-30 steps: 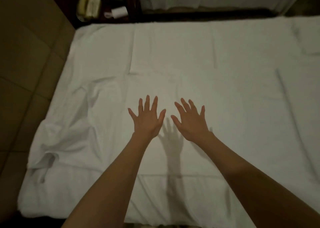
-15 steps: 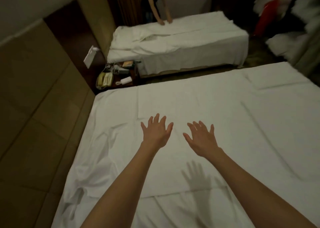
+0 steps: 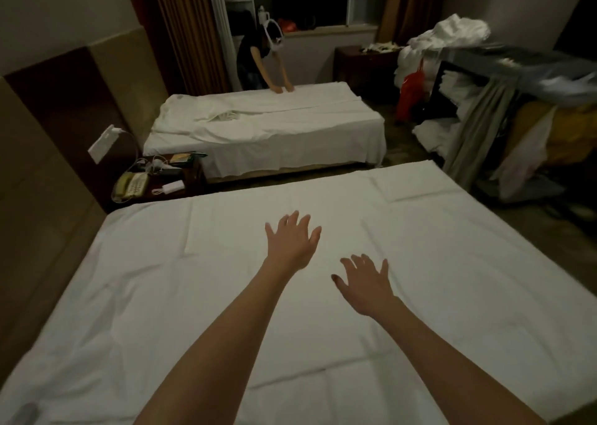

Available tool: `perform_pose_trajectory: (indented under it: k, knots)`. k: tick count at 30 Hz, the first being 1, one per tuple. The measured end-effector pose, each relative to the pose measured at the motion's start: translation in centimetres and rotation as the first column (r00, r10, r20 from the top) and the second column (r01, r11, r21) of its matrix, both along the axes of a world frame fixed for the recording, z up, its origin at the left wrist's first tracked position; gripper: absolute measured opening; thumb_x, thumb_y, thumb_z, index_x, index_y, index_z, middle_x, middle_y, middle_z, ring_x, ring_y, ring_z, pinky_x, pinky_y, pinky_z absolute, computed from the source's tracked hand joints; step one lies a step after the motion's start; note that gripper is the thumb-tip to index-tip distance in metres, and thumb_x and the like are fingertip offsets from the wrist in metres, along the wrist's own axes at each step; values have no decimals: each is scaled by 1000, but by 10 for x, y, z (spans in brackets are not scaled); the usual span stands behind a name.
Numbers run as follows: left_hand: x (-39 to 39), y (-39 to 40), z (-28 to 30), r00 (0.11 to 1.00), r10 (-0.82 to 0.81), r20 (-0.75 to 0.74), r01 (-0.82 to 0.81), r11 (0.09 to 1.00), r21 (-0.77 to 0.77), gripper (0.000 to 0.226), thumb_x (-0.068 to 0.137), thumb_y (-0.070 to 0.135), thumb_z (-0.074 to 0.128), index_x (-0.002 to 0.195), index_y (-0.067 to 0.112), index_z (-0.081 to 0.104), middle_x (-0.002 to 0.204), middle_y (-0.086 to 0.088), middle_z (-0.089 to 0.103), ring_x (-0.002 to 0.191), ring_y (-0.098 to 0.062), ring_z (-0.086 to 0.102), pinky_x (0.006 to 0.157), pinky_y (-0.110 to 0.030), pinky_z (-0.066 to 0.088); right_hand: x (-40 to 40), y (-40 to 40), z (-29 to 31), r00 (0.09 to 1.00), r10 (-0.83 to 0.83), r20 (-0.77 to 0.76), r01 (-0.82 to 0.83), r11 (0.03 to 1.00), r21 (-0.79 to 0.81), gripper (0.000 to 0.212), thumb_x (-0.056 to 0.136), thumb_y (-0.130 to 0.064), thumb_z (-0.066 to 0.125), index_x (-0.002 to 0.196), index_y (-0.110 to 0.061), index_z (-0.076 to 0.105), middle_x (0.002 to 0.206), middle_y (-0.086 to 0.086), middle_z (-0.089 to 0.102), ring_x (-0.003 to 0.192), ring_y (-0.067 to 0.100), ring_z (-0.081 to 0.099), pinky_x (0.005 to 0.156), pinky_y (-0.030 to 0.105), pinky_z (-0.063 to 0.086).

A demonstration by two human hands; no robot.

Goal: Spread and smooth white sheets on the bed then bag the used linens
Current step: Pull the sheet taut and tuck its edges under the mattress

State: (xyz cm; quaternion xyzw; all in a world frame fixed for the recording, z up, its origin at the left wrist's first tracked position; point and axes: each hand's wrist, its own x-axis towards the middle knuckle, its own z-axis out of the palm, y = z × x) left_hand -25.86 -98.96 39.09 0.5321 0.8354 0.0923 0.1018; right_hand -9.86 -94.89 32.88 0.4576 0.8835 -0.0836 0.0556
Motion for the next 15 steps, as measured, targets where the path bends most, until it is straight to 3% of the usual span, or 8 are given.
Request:
perform_pose_trajectory:
  k: [4, 11, 15]
  knots:
    - [64, 7, -41, 998, 42, 55, -37, 995, -89, 56, 103, 48, 20, 152, 22, 23, 162, -3, 16, 149, -25, 12, 117, -56, 3, 41, 36, 32, 997, 57, -48, -55, 998, 34, 57, 101, -52, 22, 150, -22, 24, 159, 3, 21, 148, 22, 12, 115, 56, 1]
    - [123, 29, -69, 999, -34, 39, 42, 973, -226, 58, 103, 49, 18, 153, 21, 21, 162, -4, 16, 148, -26, 13, 117, -57, 4, 76, 75, 82, 990, 62, -129, -52, 995, 81, 56, 101, -53, 21, 150, -25, 25, 160, 1, 19, 148, 21, 10, 116, 54, -3]
    - [124, 63, -61, 998, -64, 25, 67, 979, -193, 58, 103, 50, 18, 153, 22, 20, 162, -4, 16, 149, -25, 13, 117, -57, 3, 83, 98, 81, 992, 23, -124, -13, 996, 85, 57, 101, -52, 21, 150, -24, 23, 160, 2, 18, 148, 22, 10, 116, 54, -2]
